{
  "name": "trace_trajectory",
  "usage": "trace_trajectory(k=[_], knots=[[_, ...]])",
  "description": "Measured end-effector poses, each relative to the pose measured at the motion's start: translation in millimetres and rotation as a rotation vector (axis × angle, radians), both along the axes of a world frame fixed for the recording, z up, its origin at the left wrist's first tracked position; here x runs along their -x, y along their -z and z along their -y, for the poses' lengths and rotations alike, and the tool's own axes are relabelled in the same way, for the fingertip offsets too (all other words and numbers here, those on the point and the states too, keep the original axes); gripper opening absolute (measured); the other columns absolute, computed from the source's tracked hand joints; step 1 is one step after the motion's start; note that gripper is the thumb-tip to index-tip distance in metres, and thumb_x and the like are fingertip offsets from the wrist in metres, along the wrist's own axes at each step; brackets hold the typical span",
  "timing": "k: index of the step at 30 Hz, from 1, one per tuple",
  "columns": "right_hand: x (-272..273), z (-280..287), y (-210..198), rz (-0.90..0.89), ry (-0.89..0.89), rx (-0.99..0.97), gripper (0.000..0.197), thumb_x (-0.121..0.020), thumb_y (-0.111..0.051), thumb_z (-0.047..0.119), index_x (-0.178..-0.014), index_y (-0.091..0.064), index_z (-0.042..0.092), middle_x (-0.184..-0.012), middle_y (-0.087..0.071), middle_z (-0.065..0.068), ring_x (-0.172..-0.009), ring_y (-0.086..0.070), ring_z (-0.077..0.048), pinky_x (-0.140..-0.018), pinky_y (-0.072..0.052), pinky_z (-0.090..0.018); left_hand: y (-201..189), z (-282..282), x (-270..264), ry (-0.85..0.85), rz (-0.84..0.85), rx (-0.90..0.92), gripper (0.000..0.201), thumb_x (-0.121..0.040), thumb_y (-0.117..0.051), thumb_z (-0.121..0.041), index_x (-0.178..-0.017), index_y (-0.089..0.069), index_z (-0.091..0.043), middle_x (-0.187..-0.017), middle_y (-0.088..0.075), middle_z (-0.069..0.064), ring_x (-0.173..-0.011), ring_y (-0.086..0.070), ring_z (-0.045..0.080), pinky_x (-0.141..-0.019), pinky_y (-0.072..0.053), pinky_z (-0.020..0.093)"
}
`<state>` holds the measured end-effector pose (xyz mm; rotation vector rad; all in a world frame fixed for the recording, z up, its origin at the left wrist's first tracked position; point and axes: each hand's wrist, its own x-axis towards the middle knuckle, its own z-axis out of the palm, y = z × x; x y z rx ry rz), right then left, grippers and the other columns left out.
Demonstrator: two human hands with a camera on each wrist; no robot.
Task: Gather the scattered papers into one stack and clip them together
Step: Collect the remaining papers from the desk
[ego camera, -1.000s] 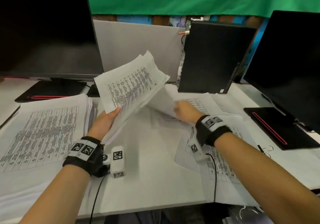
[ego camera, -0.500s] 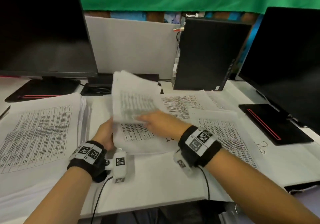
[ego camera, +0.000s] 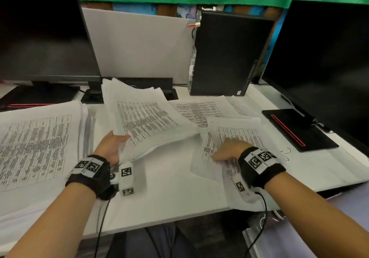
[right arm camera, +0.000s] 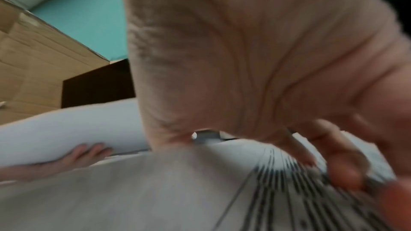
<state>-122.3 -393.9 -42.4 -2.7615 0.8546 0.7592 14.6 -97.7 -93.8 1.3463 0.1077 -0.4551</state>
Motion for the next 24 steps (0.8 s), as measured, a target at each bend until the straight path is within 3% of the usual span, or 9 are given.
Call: trace_trajectory(k=[2,4,6,8,10,14,16,19,24], knots=[[-4.9,0.6,4.3,0.034,0.019,-0.090,0.031,-0.087,-0.058,0.015,-0.114,-0.054,0.000,-0.091,-0.063,-0.009,-0.073,-0.065,-0.019,-0.056,-0.052,-0.025,-0.4,-1.3,2.2,-0.053,-0.021,0.065,0.023,-0.095,-0.047,0.000,-0.115,-0.058,-0.004,-0.097,-0.070,0.006,-0.083,-0.069,0.020,-0.066,-0.052,0.032],[-12.5,2.9,-4.7,0.092,0.068,-0.193,0.006,-0.091,-0.053,0.005,-0.089,-0.058,0.002,-0.077,-0.062,-0.009,-0.064,-0.067,-0.023,-0.058,-0.056,-0.027,0.5,-2.7,2.2,-0.063,-0.040,0.111,0.016,-0.097,-0.046,-0.003,-0.101,-0.062,-0.007,-0.091,-0.072,0.005,-0.077,-0.071,0.019,-0.074,-0.054,0.036],[-27.4,6.8,-24.7,0.266,0.118,-0.283,0.020,-0.092,-0.054,0.002,-0.073,-0.054,0.011,-0.077,-0.059,-0.008,-0.061,-0.061,-0.019,-0.052,-0.056,-0.021,3.1,-4.0,1.1,-0.074,-0.053,0.131,0.017,-0.098,-0.046,-0.006,-0.100,-0.063,-0.010,-0.087,-0.074,0.005,-0.081,-0.068,0.021,-0.085,-0.052,0.041],[-46.1,7.1,-42.7,0.416,0.108,-0.283,0.012,-0.091,-0.055,0.001,-0.083,-0.062,0.006,-0.087,-0.061,-0.011,-0.060,-0.056,-0.015,-0.042,-0.048,-0.014,3.9,-5.4,1.0,-0.083,-0.060,0.159,0.018,-0.099,-0.045,-0.008,-0.100,-0.062,-0.012,-0.078,-0.075,0.003,-0.072,-0.070,0.019,-0.067,-0.058,0.036],[-68.6,1.6,-54.0,0.490,0.086,-0.341,0.026,-0.091,-0.055,0.001,-0.116,-0.063,-0.004,-0.109,-0.064,-0.018,-0.067,-0.058,-0.017,-0.046,-0.050,-0.016,3.7,-5.5,1.2,-0.082,-0.079,0.182,0.017,-0.099,-0.045,-0.010,-0.101,-0.062,-0.011,-0.073,-0.074,0.003,-0.061,-0.071,0.017,-0.050,-0.056,0.028],[-120.5,-20.9,-60.0,0.598,0.198,-0.684,0.045,-0.093,-0.055,0.006,-0.137,-0.049,0.001,-0.135,-0.055,-0.017,-0.081,-0.060,-0.018,-0.049,-0.055,-0.021,6.7,-3.7,-3.0,-0.131,-0.102,0.246,0.019,-0.099,-0.043,-0.009,-0.111,-0.057,-0.002,-0.072,-0.069,0.004,-0.059,-0.066,0.014,-0.048,-0.052,0.020],[-140.2,-35.2,-59.0,0.651,0.229,-0.771,0.048,-0.097,-0.054,0.023,-0.141,-0.045,0.005,-0.141,-0.050,-0.018,-0.095,-0.062,-0.024,-0.064,-0.059,-0.030,7.6,-2.5,-6.0,-0.173,-0.118,0.297,0.021,-0.099,-0.041,-0.005,-0.116,-0.051,-0.003,-0.084,-0.060,0.004,-0.071,-0.061,0.012,-0.051,-0.052,0.019],[-148.5,-53.3,-61.6,0.665,0.130,-0.635,0.049,-0.104,-0.040,0.025,-0.146,-0.038,-0.001,-0.148,-0.042,-0.023,-0.129,-0.050,-0.036,-0.102,-0.049,-0.042,12.7,-4.5,-9.4,-0.199,-0.183,0.452,0.020,-0.099,-0.037,0.000,-0.092,-0.055,-0.005,-0.081,-0.055,0.004,-0.056,-0.061,0.010,-0.045,-0.049,0.017],[-135.2,-75.4,-39.2,0.081,-0.316,-0.126,0.094,-0.078,-0.063,0.069,-0.151,-0.034,0.019,-0.156,-0.036,-0.003,-0.140,-0.038,-0.029,-0.114,-0.031,-0.044,21.8,-3.8,-17.5,-0.194,-0.167,0.398,0.015,-0.098,-0.040,-0.003,-0.104,-0.053,-0.005,-0.085,-0.057,0.003,-0.057,-0.064,0.008,-0.051,-0.051,0.017]])
